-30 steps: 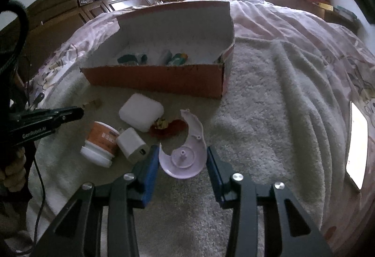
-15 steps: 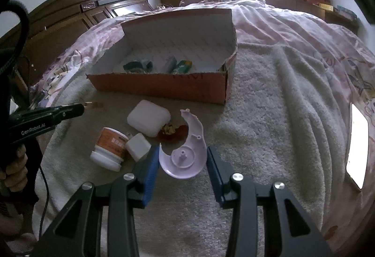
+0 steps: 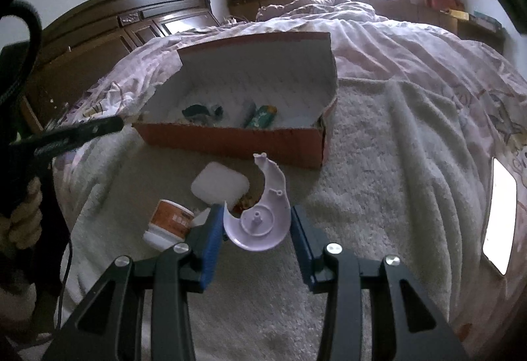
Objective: Organize rigid objects
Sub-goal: 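Carry the wooden block over the box and lower it inside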
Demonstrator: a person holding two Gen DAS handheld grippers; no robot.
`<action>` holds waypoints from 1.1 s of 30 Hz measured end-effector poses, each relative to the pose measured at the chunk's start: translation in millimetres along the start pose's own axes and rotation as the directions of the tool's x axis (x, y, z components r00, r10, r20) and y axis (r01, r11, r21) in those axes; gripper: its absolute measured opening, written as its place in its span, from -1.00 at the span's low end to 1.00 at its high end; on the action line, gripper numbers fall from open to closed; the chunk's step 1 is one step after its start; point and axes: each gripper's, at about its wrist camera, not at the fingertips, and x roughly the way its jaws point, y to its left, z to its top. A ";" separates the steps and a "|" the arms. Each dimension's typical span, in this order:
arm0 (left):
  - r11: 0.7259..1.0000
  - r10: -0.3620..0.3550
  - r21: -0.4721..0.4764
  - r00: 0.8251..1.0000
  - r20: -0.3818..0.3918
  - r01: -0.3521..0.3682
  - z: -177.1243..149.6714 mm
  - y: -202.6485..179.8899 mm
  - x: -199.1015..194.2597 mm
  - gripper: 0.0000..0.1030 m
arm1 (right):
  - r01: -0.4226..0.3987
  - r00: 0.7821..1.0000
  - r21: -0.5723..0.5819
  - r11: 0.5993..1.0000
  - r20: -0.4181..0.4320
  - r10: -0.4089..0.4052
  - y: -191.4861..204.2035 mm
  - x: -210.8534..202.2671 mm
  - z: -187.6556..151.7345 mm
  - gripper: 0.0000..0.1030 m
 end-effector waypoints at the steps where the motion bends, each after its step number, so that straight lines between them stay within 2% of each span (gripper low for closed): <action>1: 1.000 0.004 0.002 1.000 0.005 -0.004 4.6 0.4 1.9 -0.76 | 0.000 1.000 0.000 1.000 0.001 0.000 0.8 0.0 0.6 -0.18; 7: 1.000 0.029 0.010 0.999 0.039 -0.030 29.9 0.5 20.7 -0.76 | 0.003 1.000 -0.012 1.000 0.014 -0.003 4.0 -1.4 7.1 -0.18; 12: 0.998 0.062 -0.031 0.998 0.013 -0.062 44.7 13.9 51.9 -0.76 | 0.000 1.000 -0.010 1.000 0.016 0.000 4.0 -0.5 10.5 -0.18; 19: 0.994 0.069 -0.082 0.996 -0.051 -0.073 45.8 27.6 84.2 -0.76 | 0.021 0.999 -0.030 0.999 0.033 -0.020 1.8 1.0 27.0 -0.18; 27: 0.993 0.059 -0.099 0.993 -0.101 -0.069 37.0 28.2 97.7 -0.76 | 0.032 0.997 -0.036 0.999 0.069 -0.029 -4.2 9.0 59.3 -0.18; 33: 0.992 0.063 -0.104 0.989 -0.131 -0.077 34.4 27.2 103.0 -0.73 | 0.010 0.999 -0.014 1.000 0.037 -0.010 -14.4 33.0 79.6 -0.18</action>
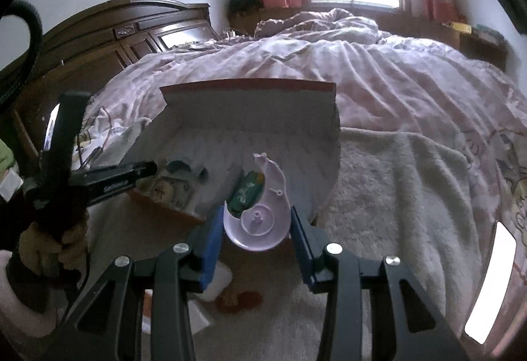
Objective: Organize rigid objects
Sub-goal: 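Carry the wooden block over the box and lower it inside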
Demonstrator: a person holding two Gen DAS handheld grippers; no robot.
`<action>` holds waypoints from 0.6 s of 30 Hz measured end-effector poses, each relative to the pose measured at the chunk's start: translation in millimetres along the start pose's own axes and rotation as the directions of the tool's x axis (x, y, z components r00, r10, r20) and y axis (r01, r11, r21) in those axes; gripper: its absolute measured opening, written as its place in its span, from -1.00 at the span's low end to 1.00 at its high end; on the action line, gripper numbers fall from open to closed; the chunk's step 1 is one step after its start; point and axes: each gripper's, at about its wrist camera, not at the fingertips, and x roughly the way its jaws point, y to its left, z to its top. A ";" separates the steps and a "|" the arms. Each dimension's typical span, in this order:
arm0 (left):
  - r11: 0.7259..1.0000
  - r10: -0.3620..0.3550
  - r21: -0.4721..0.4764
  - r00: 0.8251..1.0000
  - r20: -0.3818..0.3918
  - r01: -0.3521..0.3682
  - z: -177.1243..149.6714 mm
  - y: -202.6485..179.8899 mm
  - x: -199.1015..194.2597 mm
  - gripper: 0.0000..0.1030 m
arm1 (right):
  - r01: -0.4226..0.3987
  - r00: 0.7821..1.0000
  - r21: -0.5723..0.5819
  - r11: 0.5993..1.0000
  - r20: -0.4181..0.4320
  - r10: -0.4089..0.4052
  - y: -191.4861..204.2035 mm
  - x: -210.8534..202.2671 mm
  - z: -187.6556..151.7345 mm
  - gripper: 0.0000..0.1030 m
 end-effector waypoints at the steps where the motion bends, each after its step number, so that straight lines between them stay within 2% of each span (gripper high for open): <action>1: 1.000 0.003 -0.002 1.000 -0.012 -0.003 0.1 0.1 1.5 -0.70 | 0.000 1.000 0.003 1.000 -0.006 0.000 -2.4 3.7 1.5 -0.18; 3: 1.000 0.001 -0.007 1.000 -0.019 -0.001 -0.9 1.1 1.6 -0.64 | 0.000 1.000 0.013 1.000 -0.021 0.000 -7.2 13.4 7.2 -0.18; 18: 1.000 0.027 0.014 0.999 -0.023 -0.027 -2.1 -3.1 -0.9 -0.60 | 0.067 0.995 0.032 0.997 -0.074 -0.064 -25.4 59.0 36.4 -0.17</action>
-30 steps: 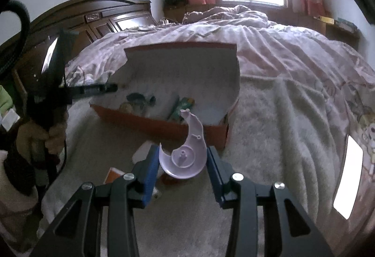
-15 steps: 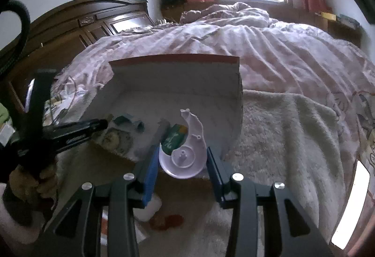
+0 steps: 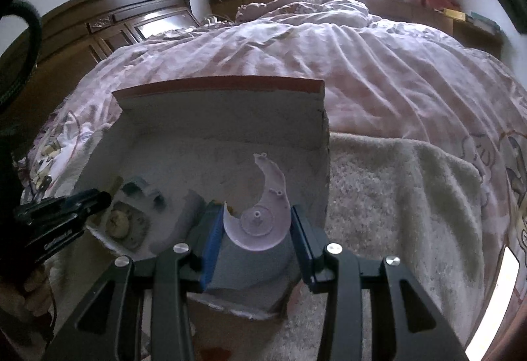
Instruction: Organize rigid objects
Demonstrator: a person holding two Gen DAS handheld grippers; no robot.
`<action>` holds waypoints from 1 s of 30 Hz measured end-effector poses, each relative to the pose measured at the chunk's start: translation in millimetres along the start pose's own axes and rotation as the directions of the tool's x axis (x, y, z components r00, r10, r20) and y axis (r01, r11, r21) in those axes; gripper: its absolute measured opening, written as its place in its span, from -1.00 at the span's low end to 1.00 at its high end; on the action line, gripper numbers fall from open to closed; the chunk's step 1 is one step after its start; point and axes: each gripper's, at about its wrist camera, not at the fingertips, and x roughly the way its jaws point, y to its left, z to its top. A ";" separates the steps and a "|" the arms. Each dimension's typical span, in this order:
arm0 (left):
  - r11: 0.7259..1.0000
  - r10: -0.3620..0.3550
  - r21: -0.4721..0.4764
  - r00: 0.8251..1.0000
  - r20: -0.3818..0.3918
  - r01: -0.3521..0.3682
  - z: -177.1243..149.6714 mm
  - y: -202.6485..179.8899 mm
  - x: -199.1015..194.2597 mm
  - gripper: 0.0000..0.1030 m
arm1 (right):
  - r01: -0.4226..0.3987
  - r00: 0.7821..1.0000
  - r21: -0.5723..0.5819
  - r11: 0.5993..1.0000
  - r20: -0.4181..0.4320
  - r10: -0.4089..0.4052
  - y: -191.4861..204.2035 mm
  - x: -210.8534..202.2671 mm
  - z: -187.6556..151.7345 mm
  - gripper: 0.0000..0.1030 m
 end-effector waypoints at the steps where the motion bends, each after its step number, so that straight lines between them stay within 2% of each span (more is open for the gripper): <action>1: 1.000 0.001 0.001 1.000 -0.002 -0.001 0.1 0.2 0.1 -0.60 | 0.003 1.000 0.002 1.000 -0.005 -0.003 -0.6 2.0 1.3 -0.17; 3: 1.000 0.007 0.001 1.000 -0.003 -0.007 0.3 0.3 0.4 -0.60 | -0.003 1.000 0.007 1.000 -0.005 0.003 -1.5 3.9 2.7 -0.15; 5: 1.000 0.013 0.002 1.000 -0.002 -0.013 0.2 0.4 0.4 -0.60 | -0.012 1.000 0.012 1.000 -0.005 0.012 -2.2 3.9 2.5 -0.03; 7: 1.000 0.015 0.003 1.000 -0.003 -0.015 0.0 0.6 0.5 -0.60 | -0.020 1.000 0.012 1.000 0.004 0.020 -1.8 1.5 2.4 0.23; 13: 1.000 0.017 0.004 1.000 -0.006 -0.017 1.1 1.2 -0.2 -0.57 | -0.017 1.000 0.005 1.000 0.022 0.017 1.1 -9.7 -1.5 0.24; 15: 1.000 0.019 0.008 1.000 -0.004 -0.019 1.4 1.2 -1.6 -0.44 | -0.021 0.999 0.008 1.000 0.026 0.020 1.4 -14.0 -4.2 0.24; 18: 1.000 0.016 0.018 1.000 0.006 -0.016 1.3 0.0 -6.4 -0.42 | -0.030 0.999 0.010 0.999 0.037 0.030 2.9 -21.6 -9.4 0.24; 22: 0.999 -0.010 0.036 1.000 0.000 0.010 0.0 -3.0 -12.1 -0.28 | -0.051 0.997 0.007 0.999 0.053 0.050 6.4 -33.6 -18.7 0.30; 30: 0.997 -0.049 0.058 0.999 0.019 0.047 -12.9 -10.5 -33.0 -0.28 | -0.078 0.994 0.005 0.997 0.082 0.077 16.9 -59.3 -44.2 0.33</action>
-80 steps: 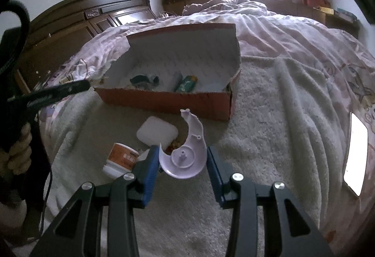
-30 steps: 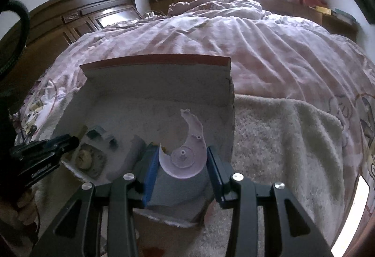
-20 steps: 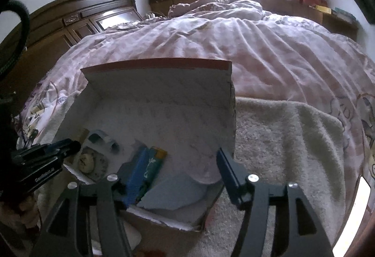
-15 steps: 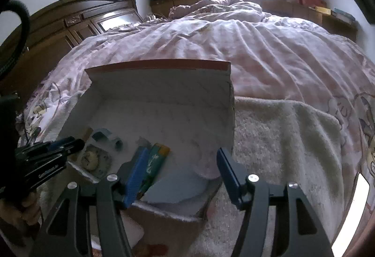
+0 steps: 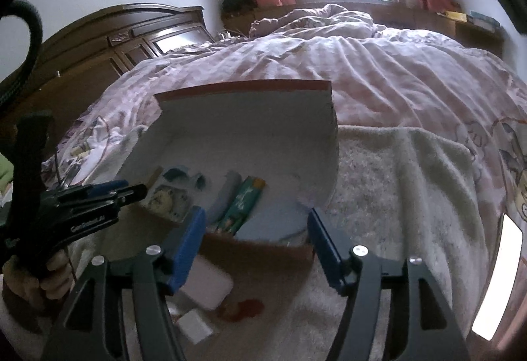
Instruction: Organize rigid objects
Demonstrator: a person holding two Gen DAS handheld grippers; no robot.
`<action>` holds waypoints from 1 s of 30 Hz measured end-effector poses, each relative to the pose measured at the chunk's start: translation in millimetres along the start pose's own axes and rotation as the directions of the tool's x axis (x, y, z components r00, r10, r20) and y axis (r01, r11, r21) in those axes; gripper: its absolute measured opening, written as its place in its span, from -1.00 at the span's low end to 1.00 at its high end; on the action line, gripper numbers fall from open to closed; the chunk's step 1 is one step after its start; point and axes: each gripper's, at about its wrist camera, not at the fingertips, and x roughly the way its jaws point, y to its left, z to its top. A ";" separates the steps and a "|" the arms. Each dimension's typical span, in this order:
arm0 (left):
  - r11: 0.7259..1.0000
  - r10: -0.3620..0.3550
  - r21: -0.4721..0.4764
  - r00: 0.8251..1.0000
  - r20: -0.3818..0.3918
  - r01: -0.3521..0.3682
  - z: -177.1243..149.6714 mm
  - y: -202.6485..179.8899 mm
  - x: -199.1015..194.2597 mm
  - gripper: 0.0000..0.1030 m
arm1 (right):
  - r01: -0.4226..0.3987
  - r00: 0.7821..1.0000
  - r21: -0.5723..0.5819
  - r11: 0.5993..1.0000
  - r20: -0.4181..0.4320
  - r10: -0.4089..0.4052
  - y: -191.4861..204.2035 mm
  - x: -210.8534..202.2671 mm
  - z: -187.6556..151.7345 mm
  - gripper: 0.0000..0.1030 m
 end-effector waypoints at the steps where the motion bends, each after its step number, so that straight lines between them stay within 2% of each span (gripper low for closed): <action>1: 1.000 -0.004 0.006 1.000 0.003 0.004 -2.5 -2.0 -2.5 -0.27 | 0.000 1.000 -0.003 1.000 0.002 0.000 2.0 -2.3 -2.9 0.34; 7: 1.000 -0.024 0.011 1.000 0.009 0.024 -9.5 -9.0 -13.8 -0.27 | 0.005 1.000 -0.018 1.000 -0.004 -0.005 11.3 -12.8 -21.7 0.35; 12: 0.999 -0.023 0.022 1.000 0.011 0.023 -15.6 -12.0 -18.9 -0.27 | 0.005 1.000 -0.014 1.000 -0.029 -0.005 12.5 -15.9 -38.5 0.35; 21: 0.998 -0.061 0.022 0.998 0.003 0.061 -35.2 -18.0 -34.0 -0.27 | 0.034 0.996 -0.002 0.999 -0.080 -0.034 7.0 -15.6 -65.7 0.35; 30: 0.984 -0.172 0.037 0.983 -0.067 0.174 -63.1 -39.7 -41.2 -0.27 | 0.066 0.992 0.021 0.998 -0.111 -0.063 -2.5 -22.1 -88.5 0.35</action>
